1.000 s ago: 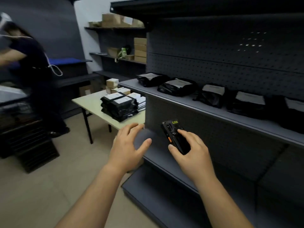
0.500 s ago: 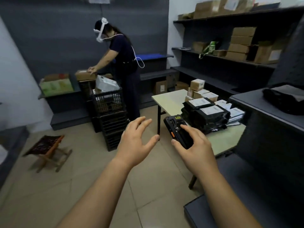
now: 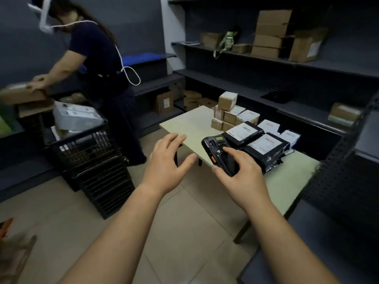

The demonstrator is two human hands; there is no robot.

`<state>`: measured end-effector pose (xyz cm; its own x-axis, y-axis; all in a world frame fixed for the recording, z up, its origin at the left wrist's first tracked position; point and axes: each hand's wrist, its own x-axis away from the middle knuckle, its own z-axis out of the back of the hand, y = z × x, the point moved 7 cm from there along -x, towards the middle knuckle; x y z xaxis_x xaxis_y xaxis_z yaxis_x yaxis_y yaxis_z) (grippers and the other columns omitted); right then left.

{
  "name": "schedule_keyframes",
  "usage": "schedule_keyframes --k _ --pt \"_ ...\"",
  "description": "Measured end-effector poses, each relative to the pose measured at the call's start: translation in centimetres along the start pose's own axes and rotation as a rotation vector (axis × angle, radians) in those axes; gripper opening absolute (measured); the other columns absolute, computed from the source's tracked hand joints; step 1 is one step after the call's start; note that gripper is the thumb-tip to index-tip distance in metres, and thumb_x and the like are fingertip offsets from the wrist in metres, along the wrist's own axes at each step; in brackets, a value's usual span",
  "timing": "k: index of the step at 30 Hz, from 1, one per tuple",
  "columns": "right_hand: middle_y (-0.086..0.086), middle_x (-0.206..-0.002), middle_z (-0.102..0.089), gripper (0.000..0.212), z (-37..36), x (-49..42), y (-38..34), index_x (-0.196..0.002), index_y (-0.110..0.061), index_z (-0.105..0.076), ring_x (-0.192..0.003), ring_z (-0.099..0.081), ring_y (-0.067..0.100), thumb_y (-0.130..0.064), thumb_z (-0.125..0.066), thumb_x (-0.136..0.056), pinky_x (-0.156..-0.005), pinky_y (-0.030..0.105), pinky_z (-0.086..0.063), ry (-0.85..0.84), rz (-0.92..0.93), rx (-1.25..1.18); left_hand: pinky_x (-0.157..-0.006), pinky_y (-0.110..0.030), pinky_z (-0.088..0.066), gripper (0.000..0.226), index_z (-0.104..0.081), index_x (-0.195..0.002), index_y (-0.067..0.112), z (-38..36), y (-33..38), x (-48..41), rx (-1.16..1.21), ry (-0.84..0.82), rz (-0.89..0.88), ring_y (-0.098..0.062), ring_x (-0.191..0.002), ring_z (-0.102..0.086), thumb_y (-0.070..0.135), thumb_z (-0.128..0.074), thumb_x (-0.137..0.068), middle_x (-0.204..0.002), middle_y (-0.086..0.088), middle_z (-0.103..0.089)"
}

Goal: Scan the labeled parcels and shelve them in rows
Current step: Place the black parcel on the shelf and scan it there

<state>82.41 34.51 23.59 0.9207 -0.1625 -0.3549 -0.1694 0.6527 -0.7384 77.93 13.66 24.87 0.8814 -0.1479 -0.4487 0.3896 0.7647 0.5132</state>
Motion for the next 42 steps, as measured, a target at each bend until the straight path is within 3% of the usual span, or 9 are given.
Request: schedule_keyframes --k 5,10,19,25,30,35,42 --pt "-0.013 -0.125 -0.057 0.054 -1.3 -6.4 5.4 -0.131 -0.035 -0.057 -0.118 -0.050 0.005 -0.045 -0.073 -0.081 -0.097 0.023 -0.040 0.101 -0.115 0.069 -0.116 -0.040 -0.027 0.061 -0.043 -0.144 0.031 -7.7 -2.7 -8.2 0.032 -0.126 -0.047 -0.009 -0.139 -0.026 0.060 -0.050 -0.090 -0.150 0.011 -0.036" --pt "-0.016 -0.124 -0.055 0.053 -1.2 -12.2 10.9 -0.131 -0.038 -0.056 -0.117 -0.050 0.007 -0.045 -0.072 -0.081 -0.093 0.021 -0.037 0.182 -0.245 0.121 -0.116 -0.040 -0.029 0.069 -0.044 -0.142 0.032 -15.1 -3.2 -15.8 0.078 -0.260 -0.133 -0.009 -0.139 -0.027 0.070 -0.039 -0.084 -0.150 0.011 -0.036" --pt "-0.016 -0.123 -0.055 0.053 -0.1 -20.0 16.7 -0.131 -0.038 -0.055 -0.113 -0.052 0.010 -0.048 -0.069 -0.080 -0.093 0.027 -0.045 0.292 -0.407 0.246 -0.116 -0.038 -0.028 0.074 -0.049 -0.141 0.028 -24.2 -2.4 -26.8 0.189 -0.397 -0.244 -0.011 -0.139 -0.030 0.070 -0.039 -0.081 -0.149 0.009 -0.039" --pt "-0.019 -0.124 -0.054 0.054 -0.4 -21.8 20.6 -0.130 -0.042 -0.052 -0.110 -0.055 0.011 -0.057 -0.066 -0.080 -0.091 0.033 -0.049 0.323 -0.571 0.317 -0.116 -0.037 -0.027 0.056 -0.048 -0.142 0.029 -31.9 -1.9 -30.6 0.220 -0.587 -0.331 -0.011 -0.138 -0.030 0.051 -0.056 -0.091 -0.150 0.011 -0.038" --pt "-0.022 -0.115 -0.054 0.054 -0.3 -21.0 22.4 -0.130 -0.039 -0.055 -0.101 -0.055 0.005 -0.054 -0.068 -0.080 -0.085 0.031 -0.051 0.415 -0.707 0.309 -0.110 -0.040 -0.029 0.055 -0.047 -0.141 0.031 -38.2 -2.5 -32.0 0.088 -0.724 -0.329 -0.017 -0.135 -0.034 0.054 -0.051 -0.092 -0.149 0.009 -0.039" --pt "-0.026 -0.117 -0.054 0.054 -1.5 -19.7 24.2 -0.129 -0.041 -0.056 -0.105 -0.055 0.003 -0.055 -0.069 -0.078 -0.088 0.028 -0.052 0.419 -0.778 0.310 -0.107 -0.044 -0.030 0.064 -0.040 -0.144 0.038 -43.0 -2.9 -31.0 -0.099 -0.860 -0.231 -0.029 -0.130 -0.034 0.069 -0.044 -0.088 -0.155 0.010 -0.029" --pt "-0.021 -0.117 -0.058 0.053 -1.1 -20.1 26.5 -0.128 -0.037 -0.059 -0.104 -0.057 0.003 -0.050 -0.073 -0.078 -0.088 0.028 -0.052 0.417 -0.797 0.301 -0.099 -0.044 -0.038 0.070 -0.039 -0.140 0.035 -45.5 -2.7 -30.8 -0.228 -0.813 -0.179 -0.035 -0.120 -0.037 0.066 -0.055 -0.080 -0.150 0.004 -0.021"
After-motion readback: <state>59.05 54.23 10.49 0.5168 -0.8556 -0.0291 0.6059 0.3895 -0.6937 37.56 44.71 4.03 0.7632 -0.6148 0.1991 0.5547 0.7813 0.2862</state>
